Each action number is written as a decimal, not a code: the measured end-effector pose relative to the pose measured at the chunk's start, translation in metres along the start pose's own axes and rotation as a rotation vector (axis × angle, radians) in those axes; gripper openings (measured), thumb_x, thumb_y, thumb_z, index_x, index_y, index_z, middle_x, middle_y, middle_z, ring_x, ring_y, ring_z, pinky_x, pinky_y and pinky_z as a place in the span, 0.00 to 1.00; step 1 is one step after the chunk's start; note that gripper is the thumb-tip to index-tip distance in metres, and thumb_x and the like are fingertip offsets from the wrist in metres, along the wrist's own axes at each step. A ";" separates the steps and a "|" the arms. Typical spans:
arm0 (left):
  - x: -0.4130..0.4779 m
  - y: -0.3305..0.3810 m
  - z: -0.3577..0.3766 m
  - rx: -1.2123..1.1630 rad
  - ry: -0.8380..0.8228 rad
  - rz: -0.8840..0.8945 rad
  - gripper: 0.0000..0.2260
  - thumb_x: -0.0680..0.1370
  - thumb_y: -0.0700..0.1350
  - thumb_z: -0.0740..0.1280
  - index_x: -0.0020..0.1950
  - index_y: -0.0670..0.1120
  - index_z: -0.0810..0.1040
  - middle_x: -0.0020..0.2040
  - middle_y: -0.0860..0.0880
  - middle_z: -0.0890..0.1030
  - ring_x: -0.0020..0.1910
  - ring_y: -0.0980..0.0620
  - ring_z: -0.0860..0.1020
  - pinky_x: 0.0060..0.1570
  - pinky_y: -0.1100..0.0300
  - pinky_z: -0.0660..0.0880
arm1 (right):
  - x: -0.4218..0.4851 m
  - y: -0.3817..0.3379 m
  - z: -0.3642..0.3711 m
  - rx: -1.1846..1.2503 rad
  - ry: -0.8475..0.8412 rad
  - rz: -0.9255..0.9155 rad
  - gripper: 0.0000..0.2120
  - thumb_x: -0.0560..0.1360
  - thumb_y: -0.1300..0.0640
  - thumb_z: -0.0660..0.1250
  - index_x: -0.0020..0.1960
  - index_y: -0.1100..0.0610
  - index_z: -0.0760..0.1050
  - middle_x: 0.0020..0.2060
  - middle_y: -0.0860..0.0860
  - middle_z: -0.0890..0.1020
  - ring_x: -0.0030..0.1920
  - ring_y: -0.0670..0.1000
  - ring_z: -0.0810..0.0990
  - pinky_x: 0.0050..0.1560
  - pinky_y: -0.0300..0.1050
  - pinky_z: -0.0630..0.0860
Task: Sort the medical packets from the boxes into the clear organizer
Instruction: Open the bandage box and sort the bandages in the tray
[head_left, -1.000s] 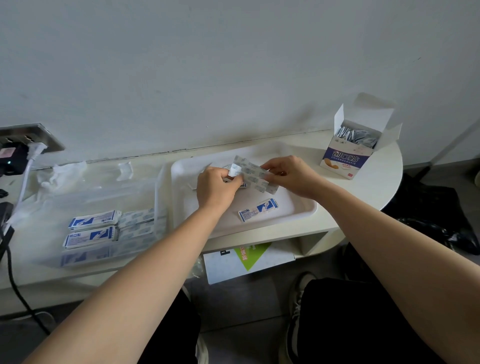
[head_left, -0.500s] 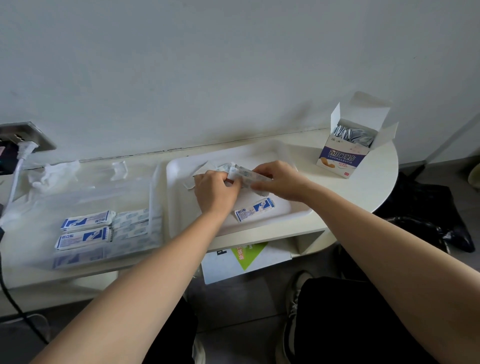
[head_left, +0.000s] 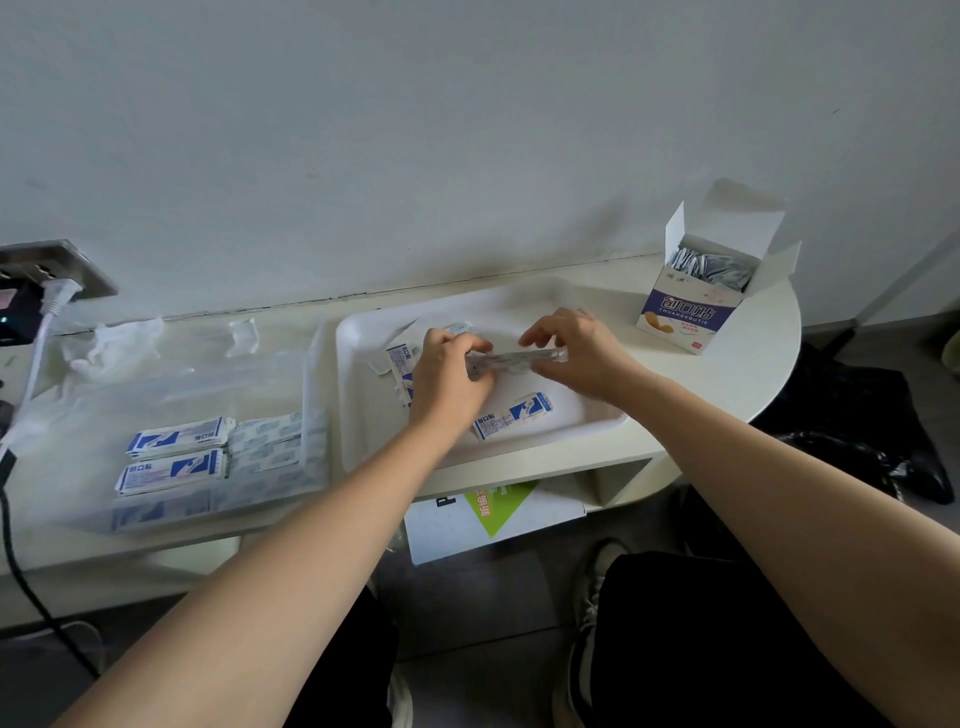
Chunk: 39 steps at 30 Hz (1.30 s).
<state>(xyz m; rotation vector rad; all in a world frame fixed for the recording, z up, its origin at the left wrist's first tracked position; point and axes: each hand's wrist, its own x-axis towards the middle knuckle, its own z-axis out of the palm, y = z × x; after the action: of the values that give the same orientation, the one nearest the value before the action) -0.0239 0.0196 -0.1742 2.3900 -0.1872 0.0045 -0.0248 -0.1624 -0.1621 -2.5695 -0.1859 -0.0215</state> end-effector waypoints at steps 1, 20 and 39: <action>0.001 0.000 0.000 0.000 -0.004 -0.002 0.12 0.73 0.42 0.70 0.57 0.48 0.81 0.57 0.46 0.73 0.52 0.50 0.75 0.43 0.71 0.60 | 0.001 0.001 -0.001 -0.021 0.023 0.006 0.12 0.69 0.59 0.71 0.53 0.53 0.81 0.45 0.50 0.77 0.48 0.51 0.72 0.53 0.48 0.70; 0.005 0.000 0.007 -0.050 -0.035 -0.023 0.09 0.73 0.41 0.70 0.52 0.46 0.82 0.52 0.46 0.74 0.48 0.48 0.77 0.50 0.62 0.70 | 0.003 0.001 -0.003 -0.109 -0.076 0.163 0.11 0.69 0.59 0.70 0.51 0.55 0.82 0.49 0.54 0.77 0.50 0.54 0.75 0.46 0.41 0.69; 0.004 0.001 0.009 -0.055 -0.021 -0.057 0.08 0.74 0.43 0.69 0.53 0.47 0.81 0.55 0.44 0.72 0.42 0.53 0.72 0.44 0.67 0.65 | 0.002 -0.005 0.000 0.047 -0.130 0.095 0.07 0.70 0.61 0.70 0.47 0.55 0.82 0.39 0.49 0.78 0.36 0.47 0.73 0.32 0.27 0.64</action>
<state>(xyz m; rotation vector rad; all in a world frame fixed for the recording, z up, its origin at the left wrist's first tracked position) -0.0206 0.0119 -0.1801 2.3403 -0.1267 -0.0516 -0.0238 -0.1579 -0.1597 -2.5309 -0.1117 0.1842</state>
